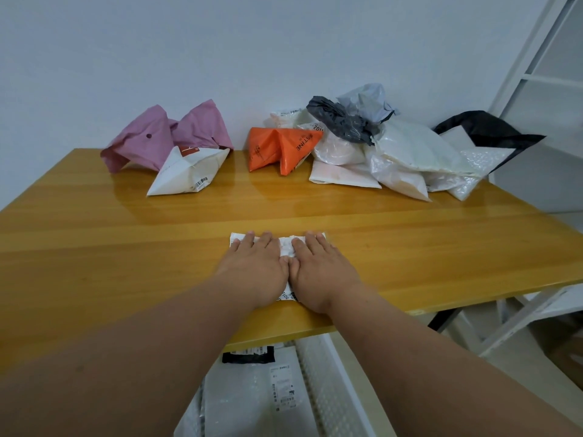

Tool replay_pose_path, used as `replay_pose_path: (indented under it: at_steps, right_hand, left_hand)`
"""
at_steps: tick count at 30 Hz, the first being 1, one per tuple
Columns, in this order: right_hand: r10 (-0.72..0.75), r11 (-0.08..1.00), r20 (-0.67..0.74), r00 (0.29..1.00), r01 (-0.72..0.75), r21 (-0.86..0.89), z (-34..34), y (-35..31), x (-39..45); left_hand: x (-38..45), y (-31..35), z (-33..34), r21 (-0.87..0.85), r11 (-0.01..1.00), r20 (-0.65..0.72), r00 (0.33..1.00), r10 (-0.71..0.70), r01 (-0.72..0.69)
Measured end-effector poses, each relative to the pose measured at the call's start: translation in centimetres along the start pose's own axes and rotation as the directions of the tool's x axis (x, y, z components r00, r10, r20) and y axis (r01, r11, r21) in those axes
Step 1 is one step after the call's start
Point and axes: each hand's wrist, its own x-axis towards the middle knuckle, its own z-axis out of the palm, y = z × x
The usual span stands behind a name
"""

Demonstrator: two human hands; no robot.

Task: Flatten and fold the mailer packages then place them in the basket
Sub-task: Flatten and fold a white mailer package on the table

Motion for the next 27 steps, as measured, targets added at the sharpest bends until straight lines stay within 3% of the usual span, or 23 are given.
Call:
replay_pose_path:
  at_steps: [6, 9, 11, 15, 17, 27]
  right_hand:
    - [0.023, 0.999, 0.050, 0.998, -0.025, 0.037, -0.5, -0.2, -0.2]
    - [0.063, 0.997, 0.114, 0.992, -0.058, -0.041, -2.2, -0.9, 0.4]
    - [0.052, 0.996, 0.082, 0.995, -0.046, -0.076, -3.0, -1.6, 1.0]
    - [-0.110, 0.991, 0.004, 0.994, 0.109, 0.082, -1.5, -2.5, 0.0]
    - [-0.124, 0.989, -0.003, 0.992, 0.124, 0.077, -0.8, -2.3, -0.2]
    - [-0.114, 0.993, 0.058, 0.992, 0.113, 0.020, -0.8, -2.5, 0.4]
  left_hand:
    - [0.2, -0.1, -0.3, -0.014, 1.000, 0.049, 0.999, -0.010, 0.011]
    - [1.1, -0.7, -1.5, -0.057, 0.998, 0.139, 0.990, 0.038, -0.030]
    - [1.7, -1.8, -1.7, -0.081, 0.995, 0.112, 0.991, 0.067, -0.058]
    - [0.0, -2.8, -0.1, -0.062, 0.998, -0.035, 0.999, 0.013, -0.015]
    - [-0.6, -2.5, 0.2, -0.058, 0.998, -0.069, 0.998, 0.004, -0.008]
    - [0.1, -2.5, 0.4, -0.054, 0.998, -0.009, 1.000, -0.011, 0.010]
